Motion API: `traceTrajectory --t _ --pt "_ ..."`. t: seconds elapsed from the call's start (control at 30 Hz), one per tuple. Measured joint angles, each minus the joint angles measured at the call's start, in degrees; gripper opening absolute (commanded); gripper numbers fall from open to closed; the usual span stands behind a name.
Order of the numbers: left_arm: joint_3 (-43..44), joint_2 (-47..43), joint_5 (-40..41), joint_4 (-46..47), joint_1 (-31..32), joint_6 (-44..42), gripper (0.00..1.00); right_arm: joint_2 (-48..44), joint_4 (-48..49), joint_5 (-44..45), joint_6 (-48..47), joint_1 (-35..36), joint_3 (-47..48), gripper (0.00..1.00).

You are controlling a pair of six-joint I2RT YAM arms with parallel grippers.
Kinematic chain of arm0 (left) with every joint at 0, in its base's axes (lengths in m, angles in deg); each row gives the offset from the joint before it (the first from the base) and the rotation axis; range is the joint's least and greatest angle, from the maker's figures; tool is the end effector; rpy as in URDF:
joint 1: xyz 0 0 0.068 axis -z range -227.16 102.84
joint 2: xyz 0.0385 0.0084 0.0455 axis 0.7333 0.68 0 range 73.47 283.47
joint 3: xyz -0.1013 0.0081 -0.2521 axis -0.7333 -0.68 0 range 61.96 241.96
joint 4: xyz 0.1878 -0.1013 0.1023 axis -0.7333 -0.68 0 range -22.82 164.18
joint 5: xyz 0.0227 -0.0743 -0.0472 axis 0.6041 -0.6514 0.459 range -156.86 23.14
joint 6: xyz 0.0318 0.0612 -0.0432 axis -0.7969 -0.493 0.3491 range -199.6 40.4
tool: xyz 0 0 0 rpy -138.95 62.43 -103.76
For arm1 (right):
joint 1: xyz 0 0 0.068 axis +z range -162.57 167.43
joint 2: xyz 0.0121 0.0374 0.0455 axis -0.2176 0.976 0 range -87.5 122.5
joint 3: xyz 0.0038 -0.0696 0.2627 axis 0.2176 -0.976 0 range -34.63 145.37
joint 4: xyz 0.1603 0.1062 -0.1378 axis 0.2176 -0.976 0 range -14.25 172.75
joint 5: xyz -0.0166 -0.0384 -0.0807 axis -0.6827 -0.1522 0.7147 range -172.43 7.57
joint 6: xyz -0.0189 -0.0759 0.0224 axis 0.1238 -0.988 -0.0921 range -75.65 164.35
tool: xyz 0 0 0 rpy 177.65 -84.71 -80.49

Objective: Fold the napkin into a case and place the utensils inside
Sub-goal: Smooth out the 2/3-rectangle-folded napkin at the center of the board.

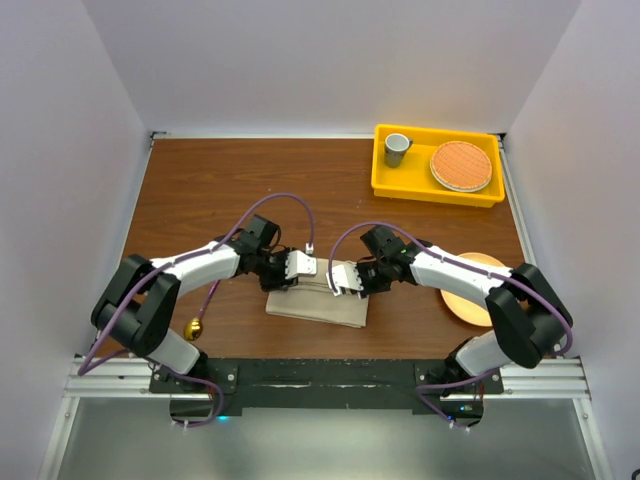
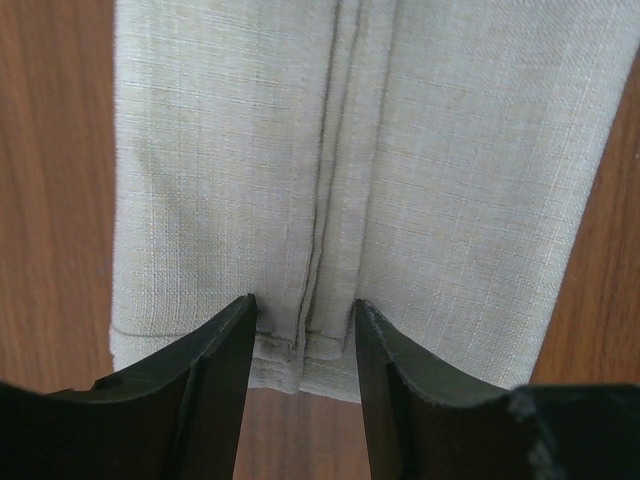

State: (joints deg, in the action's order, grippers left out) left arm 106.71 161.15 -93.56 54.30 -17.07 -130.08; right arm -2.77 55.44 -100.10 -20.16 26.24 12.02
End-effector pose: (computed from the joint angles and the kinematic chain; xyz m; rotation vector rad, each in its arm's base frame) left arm 0.2201 -0.1640 0.1495 1.7640 1.8545 -0.4874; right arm 0.1919 0.1819 0.1595 -2.1293 1.5699 0.2723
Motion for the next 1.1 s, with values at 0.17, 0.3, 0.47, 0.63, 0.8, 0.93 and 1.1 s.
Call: traceTrajectory --t 0.17,0.3,0.47,0.63,0.8,0.93,1.1 --pt "-0.76 0.31 -0.76 0.13 0.00 -1.68 0.43 0.00 0.00 0.02 0.00 0.00 0.00 0.00" --pt "-0.81 0.39 -1.14 0.04 0.00 -2.14 0.26 0.00 0.02 0.02 0.02 0.00 0.00 0.00" --pt "-0.76 0.35 -1.14 0.07 0.00 -2.71 0.11 0.00 -0.09 0.07 0.00 0.00 0.17 0.00" --pt "-0.22 -0.63 -0.90 -1.07 -0.15 -3.17 0.02 -0.02 -1.01 0.04 0.00 0.00 2.08 0.00" --pt "1.27 -1.99 -0.52 -2.08 -1.42 -3.32 0.00 -0.68 -2.08 -0.07 0.04 0.00 3.61 0.00" --pt "2.40 -2.80 0.07 -1.42 -2.62 -4.24 0.00 -1.66 -2.25 -0.09 0.09 0.00 3.69 0.00" --pt "1.79 -3.02 0.59 0.02 -2.69 -6.45 0.00 -1.66 -0.92 -0.04 0.33 0.02 2.43 0.00"
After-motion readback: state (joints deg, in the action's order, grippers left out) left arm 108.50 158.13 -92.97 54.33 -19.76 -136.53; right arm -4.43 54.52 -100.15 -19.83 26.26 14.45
